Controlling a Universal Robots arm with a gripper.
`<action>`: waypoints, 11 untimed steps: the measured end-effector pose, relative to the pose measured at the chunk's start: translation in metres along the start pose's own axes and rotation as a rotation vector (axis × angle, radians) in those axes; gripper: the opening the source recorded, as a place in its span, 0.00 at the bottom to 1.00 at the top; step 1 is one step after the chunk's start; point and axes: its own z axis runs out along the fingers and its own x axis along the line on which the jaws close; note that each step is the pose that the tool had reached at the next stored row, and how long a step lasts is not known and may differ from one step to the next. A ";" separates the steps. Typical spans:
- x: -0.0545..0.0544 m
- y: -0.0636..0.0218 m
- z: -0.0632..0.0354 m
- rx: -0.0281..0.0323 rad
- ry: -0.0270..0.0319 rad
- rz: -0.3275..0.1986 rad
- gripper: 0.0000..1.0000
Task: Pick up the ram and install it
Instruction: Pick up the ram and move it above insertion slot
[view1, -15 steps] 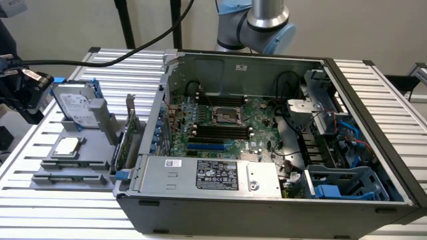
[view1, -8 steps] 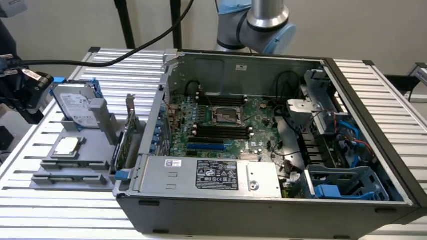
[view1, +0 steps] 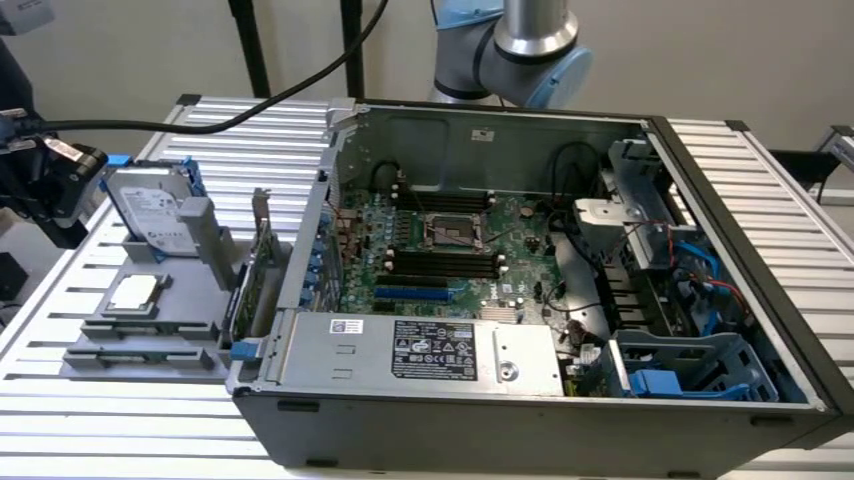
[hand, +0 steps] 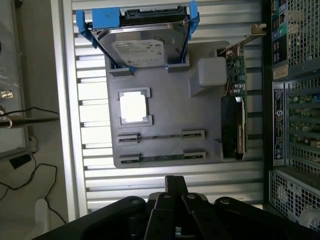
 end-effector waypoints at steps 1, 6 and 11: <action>0.000 0.0000 0.0000 0.0000 0.0000 0.000 0.11; 0.000 0.0000 0.0000 0.0000 0.0000 0.000 0.11; 0.000 0.0000 0.0000 0.0001 0.0001 -0.009 0.11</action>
